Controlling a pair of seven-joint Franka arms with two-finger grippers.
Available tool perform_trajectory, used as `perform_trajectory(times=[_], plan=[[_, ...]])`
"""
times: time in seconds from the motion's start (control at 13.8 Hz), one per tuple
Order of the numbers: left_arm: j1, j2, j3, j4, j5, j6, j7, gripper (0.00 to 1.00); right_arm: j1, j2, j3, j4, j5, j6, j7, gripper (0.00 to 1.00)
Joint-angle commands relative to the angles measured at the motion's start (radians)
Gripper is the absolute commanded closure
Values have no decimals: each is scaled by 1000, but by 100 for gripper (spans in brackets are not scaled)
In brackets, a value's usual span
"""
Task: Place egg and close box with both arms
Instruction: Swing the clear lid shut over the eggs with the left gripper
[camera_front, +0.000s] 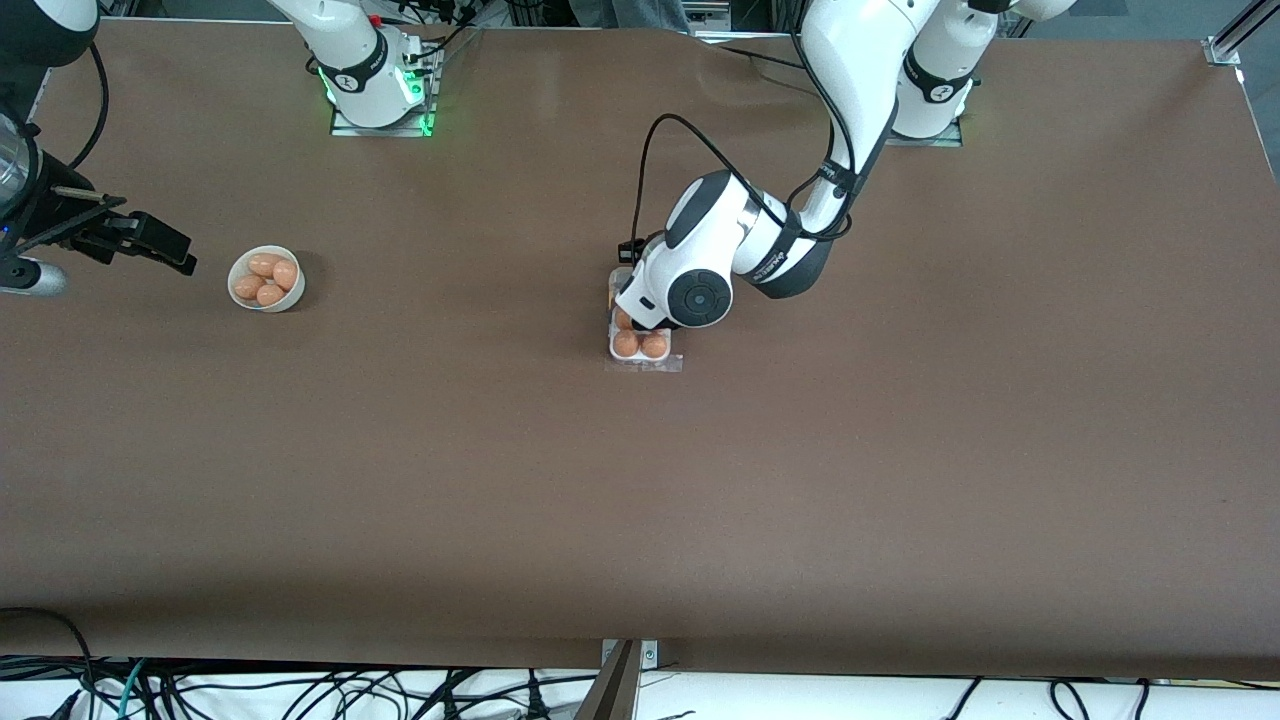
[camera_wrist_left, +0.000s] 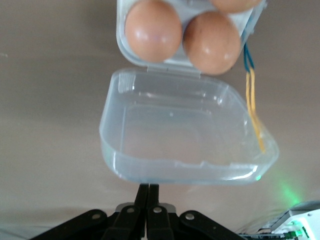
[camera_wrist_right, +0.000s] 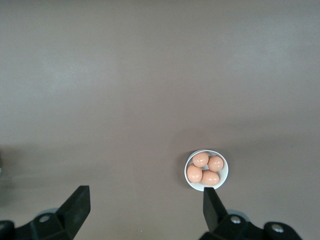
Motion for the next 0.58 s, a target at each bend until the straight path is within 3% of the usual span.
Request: perform_trajectory(times=[0.0, 0.51], plan=[[-8, 25, 24, 37, -3, 15, -14, 94, -1, -11, -5, -10, 14, 1, -20, 0], [24, 27, 38, 61, -5, 84, -1, 96, -3, -10, -5, -10, 14, 3, -20, 0]])
